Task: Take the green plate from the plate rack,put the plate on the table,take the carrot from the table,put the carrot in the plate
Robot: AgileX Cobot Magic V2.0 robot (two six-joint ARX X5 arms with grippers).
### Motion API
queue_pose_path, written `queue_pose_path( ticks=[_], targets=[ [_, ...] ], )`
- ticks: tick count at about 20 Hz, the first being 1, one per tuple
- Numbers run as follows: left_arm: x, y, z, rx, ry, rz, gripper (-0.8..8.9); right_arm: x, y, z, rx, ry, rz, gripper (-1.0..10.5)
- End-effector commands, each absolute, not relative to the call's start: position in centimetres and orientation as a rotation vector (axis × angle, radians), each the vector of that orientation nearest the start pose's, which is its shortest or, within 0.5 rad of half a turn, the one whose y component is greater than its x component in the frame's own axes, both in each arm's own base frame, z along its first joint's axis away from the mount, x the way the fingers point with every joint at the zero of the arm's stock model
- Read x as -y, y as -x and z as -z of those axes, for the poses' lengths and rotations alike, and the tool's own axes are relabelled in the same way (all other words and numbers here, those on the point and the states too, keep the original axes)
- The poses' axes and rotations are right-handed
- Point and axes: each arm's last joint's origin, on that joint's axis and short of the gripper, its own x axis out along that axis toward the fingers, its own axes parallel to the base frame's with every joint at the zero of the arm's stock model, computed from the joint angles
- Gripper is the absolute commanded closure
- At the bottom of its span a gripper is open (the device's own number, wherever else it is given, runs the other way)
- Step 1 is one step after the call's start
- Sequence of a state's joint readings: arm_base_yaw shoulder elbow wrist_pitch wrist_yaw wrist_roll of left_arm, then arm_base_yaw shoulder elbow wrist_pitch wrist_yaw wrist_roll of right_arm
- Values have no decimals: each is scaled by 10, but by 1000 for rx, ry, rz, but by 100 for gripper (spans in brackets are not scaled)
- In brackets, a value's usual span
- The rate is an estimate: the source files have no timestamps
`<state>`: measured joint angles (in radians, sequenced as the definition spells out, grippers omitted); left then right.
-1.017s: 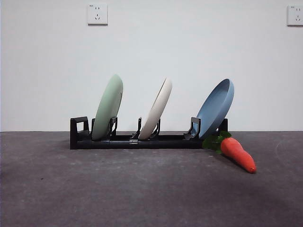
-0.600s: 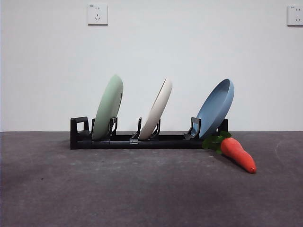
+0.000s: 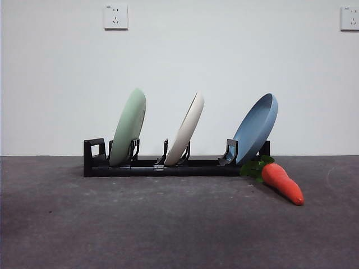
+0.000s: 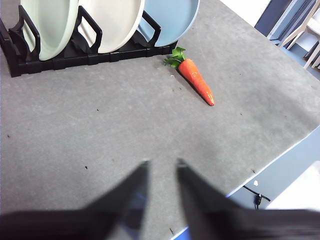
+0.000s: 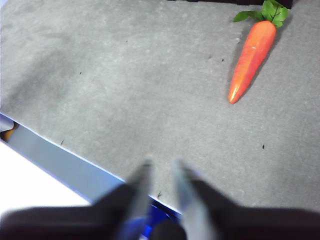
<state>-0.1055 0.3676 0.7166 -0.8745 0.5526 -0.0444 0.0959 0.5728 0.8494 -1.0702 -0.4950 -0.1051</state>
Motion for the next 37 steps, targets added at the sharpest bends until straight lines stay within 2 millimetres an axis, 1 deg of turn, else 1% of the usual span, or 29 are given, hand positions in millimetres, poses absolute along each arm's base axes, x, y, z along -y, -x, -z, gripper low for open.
queue_pose_path(
  ticks=[1,2,4,7,10,13,17,21,25,28,32,33,34,37],
  targets=[
    [22,-61,-294,-521,148,633,248,-21,-81,-306,-748,-56,-597,362],
    [22,-61,-294,-521,148,633,248,-21,-81,-306,-751,-64,-594,345],
    [22,-64,-294,-523,149,633,248,-21,-81,-306,-751,-64,-594,348],
    [23,-72,-296,-514,146,633,249,-21,-81,-306,-752,-65,-594,348],
    [25,-92,-301,-479,138,636,249,-21,-81,-306,-754,-70,-592,348],
    [28,-119,-307,-450,131,638,250,-21,-81,-306,-754,-71,-592,348],
    [36,-171,-319,-471,151,649,251,-21,-81,-306,-754,-71,-591,348],
    [53,-236,-330,-470,130,654,251,-21,-81,-306,-759,-83,-586,348],
    [71,-307,-328,-514,117,633,252,-22,-84,-305,-776,-92,-582,348],
    [85,-352,-320,-544,114,643,252,-22,-88,-304,-803,-114,-574,348],
    [99,-392,-303,-545,57,595,252,-23,-94,-301,-831,-122,-572,348],
    [101,-398,-300,-537,38,598,252,-23,-95,-301,-837,-123,-571,348],
    [105,-405,-292,-527,24,585,252,-23,-96,-301,-843,-124,-571,348],
    [116,-415,-274,-525,-6,581,252,-23,-99,-299,-857,-127,-570,348]
  ],
)
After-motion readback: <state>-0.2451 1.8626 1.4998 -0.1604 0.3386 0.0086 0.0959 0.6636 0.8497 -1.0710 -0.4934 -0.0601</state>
